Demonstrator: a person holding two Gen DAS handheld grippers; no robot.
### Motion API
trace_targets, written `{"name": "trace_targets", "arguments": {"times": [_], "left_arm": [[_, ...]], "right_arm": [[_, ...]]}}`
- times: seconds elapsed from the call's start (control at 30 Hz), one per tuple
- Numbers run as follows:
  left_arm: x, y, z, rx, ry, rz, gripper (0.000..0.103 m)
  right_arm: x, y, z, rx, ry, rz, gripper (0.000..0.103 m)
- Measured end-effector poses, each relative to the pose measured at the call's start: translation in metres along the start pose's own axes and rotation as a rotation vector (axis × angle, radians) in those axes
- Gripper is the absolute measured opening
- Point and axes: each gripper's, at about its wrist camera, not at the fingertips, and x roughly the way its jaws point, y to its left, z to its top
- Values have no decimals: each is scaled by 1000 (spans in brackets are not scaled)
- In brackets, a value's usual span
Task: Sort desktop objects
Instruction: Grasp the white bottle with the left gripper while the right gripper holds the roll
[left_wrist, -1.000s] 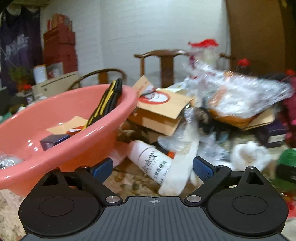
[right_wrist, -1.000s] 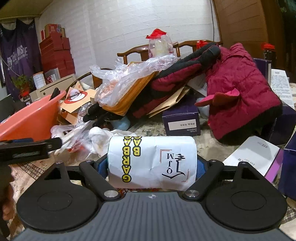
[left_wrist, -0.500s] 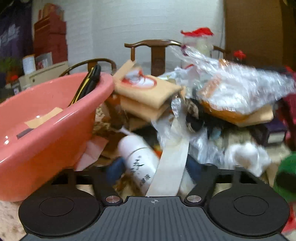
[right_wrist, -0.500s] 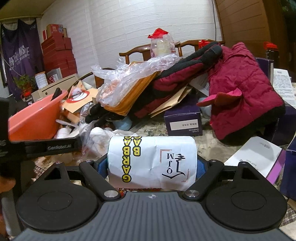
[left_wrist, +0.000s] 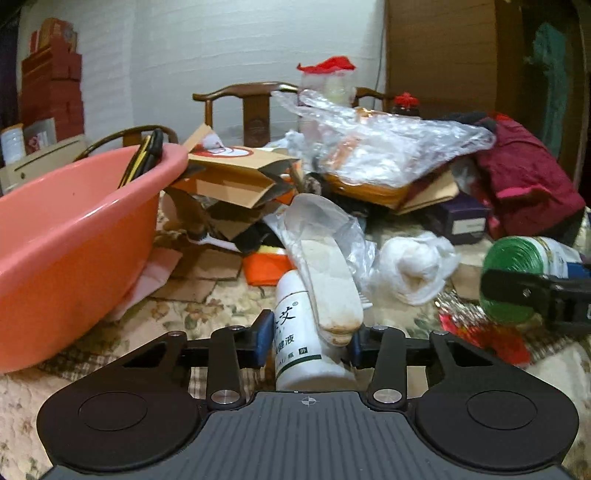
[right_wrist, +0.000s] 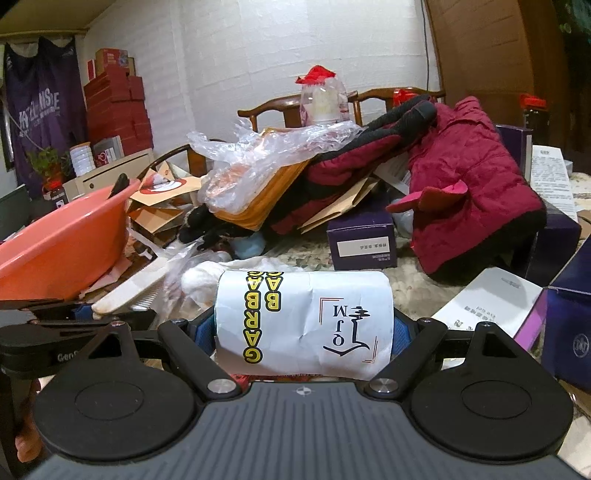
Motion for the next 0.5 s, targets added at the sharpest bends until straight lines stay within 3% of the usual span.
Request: {"name": "trace_targets", "arguments": {"times": [0.5], "left_arm": [[-39,-5,-6,16,-33,-7,38]], "right_arm": [[-21,8,-1,-29,-39,-28,87]]}}
